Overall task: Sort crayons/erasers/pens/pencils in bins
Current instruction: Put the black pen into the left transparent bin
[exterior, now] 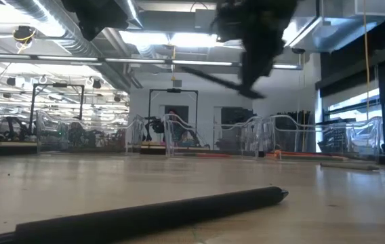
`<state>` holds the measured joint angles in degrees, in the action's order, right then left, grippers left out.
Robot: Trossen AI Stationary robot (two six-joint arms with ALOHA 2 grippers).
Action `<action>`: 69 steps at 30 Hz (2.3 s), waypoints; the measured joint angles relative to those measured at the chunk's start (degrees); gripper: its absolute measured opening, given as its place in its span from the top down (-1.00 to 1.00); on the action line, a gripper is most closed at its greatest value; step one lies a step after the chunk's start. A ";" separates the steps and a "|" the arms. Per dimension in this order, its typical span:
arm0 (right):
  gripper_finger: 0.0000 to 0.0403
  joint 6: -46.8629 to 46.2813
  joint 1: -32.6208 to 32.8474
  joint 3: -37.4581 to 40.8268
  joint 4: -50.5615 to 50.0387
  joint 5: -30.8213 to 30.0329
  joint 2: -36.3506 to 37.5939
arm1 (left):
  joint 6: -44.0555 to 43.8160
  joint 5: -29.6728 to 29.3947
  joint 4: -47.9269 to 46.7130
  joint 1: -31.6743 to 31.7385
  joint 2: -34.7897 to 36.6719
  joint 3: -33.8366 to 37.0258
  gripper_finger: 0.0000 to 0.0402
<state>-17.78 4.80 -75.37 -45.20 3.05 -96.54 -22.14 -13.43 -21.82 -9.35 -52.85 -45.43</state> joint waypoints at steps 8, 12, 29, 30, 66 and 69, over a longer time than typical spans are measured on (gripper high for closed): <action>0.77 9.92 -2.99 -13.23 -0.08 4.55 -14.69 | -1.91 0.02 0.00 -1.62 -0.01 0.00 0.66; 0.77 13.15 -4.05 -19.52 -2.11 4.60 -20.59 | -3.25 -0.05 -0.98 -3.60 0.00 0.00 0.66; 0.77 21.29 -5.07 -31.59 -5.32 4.09 -24.21 | -0.11 -7.05 -7.81 -6.07 -4.69 -0.02 0.66; 0.77 21.29 -5.07 -31.69 -5.27 4.09 -24.21 | 0.75 -7.08 -7.88 -6.07 -4.71 -0.02 0.66; 0.77 22.80 -5.07 -31.70 -3.83 4.07 -24.21 | 4.31 -8.31 -10.49 -6.07 -9.00 0.02 0.66; 0.77 22.80 -5.07 -31.70 -3.83 4.09 -24.21 | 4.29 -8.43 -10.49 -6.05 -9.02 0.02 0.66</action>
<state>5.02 -0.27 -107.07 -49.04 7.14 -120.75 -17.85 -21.86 -32.32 -15.40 -61.87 -45.41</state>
